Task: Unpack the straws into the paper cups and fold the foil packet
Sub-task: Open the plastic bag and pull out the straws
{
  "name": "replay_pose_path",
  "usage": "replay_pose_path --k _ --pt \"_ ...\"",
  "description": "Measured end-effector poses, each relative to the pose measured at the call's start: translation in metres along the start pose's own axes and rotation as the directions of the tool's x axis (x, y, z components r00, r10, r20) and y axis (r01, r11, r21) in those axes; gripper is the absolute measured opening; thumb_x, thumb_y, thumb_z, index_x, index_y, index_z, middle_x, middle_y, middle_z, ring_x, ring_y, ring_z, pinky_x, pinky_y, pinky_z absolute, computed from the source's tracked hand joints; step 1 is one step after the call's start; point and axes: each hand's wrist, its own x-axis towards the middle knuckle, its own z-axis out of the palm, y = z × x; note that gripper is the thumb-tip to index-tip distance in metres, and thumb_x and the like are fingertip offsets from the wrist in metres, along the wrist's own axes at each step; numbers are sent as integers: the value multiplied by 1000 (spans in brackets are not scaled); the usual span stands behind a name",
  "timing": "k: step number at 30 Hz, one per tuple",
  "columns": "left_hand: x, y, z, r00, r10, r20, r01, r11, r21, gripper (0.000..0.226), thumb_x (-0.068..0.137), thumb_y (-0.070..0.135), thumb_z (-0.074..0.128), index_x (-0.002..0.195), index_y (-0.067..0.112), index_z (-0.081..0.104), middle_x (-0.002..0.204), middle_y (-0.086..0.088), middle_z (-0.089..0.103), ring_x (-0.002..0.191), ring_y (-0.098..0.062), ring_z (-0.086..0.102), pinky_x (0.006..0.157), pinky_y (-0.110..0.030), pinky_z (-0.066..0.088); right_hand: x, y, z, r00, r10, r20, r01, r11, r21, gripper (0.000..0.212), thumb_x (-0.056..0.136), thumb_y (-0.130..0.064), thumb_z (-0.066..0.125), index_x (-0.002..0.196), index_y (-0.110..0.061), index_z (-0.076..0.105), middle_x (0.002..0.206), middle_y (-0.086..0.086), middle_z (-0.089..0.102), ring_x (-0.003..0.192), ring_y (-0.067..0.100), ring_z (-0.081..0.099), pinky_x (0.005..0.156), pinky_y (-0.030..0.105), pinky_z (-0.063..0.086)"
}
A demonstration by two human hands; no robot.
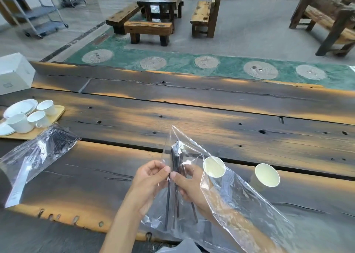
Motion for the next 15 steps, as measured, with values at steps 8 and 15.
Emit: replay_pose_path --k 8,15 --pt "2 -1 -4 998 59 -5 -57 985 162 17 82 4 77 83 3 60 69 -11 63 62 -18 56 58 -26 47 0 2 8 995 -69 68 67 997 32 23 97 -18 62 98 4 68 78 3 69 69 0 65 68 15 50" --pt "4 2 -5 994 105 -30 -94 963 253 20 79 4 81 76 6 61 65 -8 61 56 -13 51 51 -23 42 -2 7 4 960 132 248 -228 882 413 31 90 -20 71 100 9 62 74 12 67 64 17 64 59 26 53"
